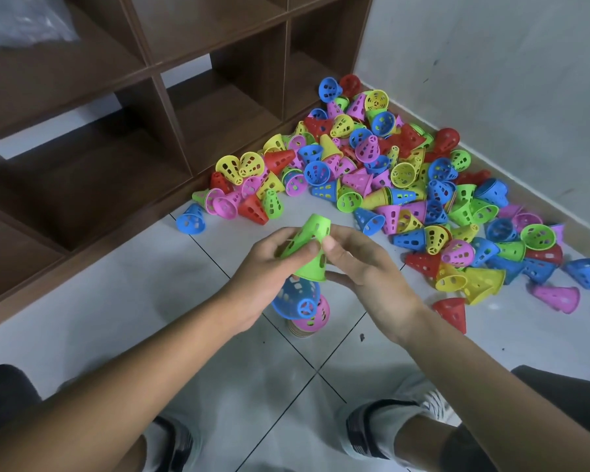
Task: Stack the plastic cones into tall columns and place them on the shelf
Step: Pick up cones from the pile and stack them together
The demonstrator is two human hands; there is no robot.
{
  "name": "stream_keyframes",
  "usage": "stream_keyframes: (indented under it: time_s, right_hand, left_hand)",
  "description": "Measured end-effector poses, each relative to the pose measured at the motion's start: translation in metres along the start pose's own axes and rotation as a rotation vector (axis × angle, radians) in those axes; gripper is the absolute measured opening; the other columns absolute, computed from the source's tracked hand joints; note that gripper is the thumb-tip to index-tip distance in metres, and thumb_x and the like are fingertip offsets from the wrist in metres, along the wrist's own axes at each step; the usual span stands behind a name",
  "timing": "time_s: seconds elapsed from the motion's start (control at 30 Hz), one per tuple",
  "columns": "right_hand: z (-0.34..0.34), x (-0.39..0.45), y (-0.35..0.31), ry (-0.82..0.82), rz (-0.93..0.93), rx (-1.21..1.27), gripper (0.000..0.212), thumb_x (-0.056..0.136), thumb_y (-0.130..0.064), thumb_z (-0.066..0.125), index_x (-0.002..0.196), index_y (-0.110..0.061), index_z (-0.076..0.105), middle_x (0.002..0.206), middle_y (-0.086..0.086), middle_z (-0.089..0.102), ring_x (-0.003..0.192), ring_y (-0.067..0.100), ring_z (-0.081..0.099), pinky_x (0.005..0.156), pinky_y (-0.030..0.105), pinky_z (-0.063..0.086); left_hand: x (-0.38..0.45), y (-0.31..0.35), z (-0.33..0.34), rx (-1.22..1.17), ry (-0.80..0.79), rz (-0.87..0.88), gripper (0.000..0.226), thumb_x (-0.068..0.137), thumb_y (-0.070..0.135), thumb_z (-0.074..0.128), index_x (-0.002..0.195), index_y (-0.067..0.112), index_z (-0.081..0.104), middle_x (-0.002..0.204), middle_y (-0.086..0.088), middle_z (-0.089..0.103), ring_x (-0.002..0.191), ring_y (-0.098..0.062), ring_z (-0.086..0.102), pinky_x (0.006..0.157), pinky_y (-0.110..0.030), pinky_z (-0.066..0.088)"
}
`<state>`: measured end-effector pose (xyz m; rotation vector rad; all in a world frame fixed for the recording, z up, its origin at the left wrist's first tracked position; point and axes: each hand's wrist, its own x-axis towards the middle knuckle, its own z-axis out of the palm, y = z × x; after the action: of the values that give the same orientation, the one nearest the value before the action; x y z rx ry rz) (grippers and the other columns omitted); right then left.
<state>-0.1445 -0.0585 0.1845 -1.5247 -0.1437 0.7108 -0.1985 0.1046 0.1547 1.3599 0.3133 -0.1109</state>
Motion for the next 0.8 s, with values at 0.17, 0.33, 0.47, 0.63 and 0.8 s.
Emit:
stream_keyframes:
  time_s: [0.17,0.33,0.47,0.63,0.8]
  right_hand:
    - [-0.001,-0.003,-0.001,0.001,-0.045,-0.123,0.041,0.089,-0.022,0.075,0.127,-0.017,0.06,0.124,0.002,0.066,0.098,0.02,0.073,0.086,0.028,0.057]
    - [-0.011,-0.007,0.006,0.057,-0.045,-0.105,0.039,0.089,-0.019,0.075,0.124,-0.018,0.059,0.119,-0.004,0.067,0.101,0.018,0.072,0.086,0.031,0.056]
    - [-0.026,-0.008,0.011,0.201,-0.039,-0.049,0.04,0.089,-0.025,0.077,0.125,-0.023,0.059,0.122,-0.005,0.066,0.104,0.015,0.071,0.102,0.045,0.052]
    - [-0.037,-0.009,0.017,0.242,-0.021,-0.021,0.041,0.089,-0.026,0.076,0.126,-0.028,0.059,0.125,-0.001,0.066,0.109,0.015,0.069,0.107,0.049,0.048]
    - [-0.033,-0.013,0.023,0.262,-0.057,-0.053,0.041,0.091,-0.022,0.074,0.128,-0.025,0.057,0.123,-0.006,0.066,0.11,0.016,0.068,0.1,0.038,0.054]
  left_hand:
    - [0.002,0.001,0.01,-0.148,-0.072,-0.098,0.054,0.099,0.054,0.052,0.13,0.012,0.063,0.124,-0.024,0.066,0.12,-0.038,0.062,0.11,-0.059,0.042]
    - [0.008,-0.006,0.017,-0.21,-0.113,-0.146,0.064,0.1,0.06,0.038,0.134,0.011,0.06,0.124,-0.018,0.067,0.115,-0.033,0.063,0.107,-0.049,0.043]
    - [0.013,-0.015,0.016,-0.156,0.002,-0.154,0.056,0.103,0.055,0.039,0.131,0.013,0.063,0.121,-0.005,0.065,0.079,-0.014,0.05,0.087,-0.028,0.041]
    - [0.014,-0.03,0.011,-0.02,0.018,-0.156,0.041,0.095,0.047,0.054,0.122,0.019,0.067,0.114,0.003,0.067,0.089,-0.007,0.055,0.084,-0.025,0.043]
    - [0.012,-0.045,0.008,0.12,-0.052,-0.164,0.026,0.105,0.027,0.049,0.119,0.012,0.064,0.102,0.007,0.067,0.081,0.006,0.062,0.067,-0.009,0.047]
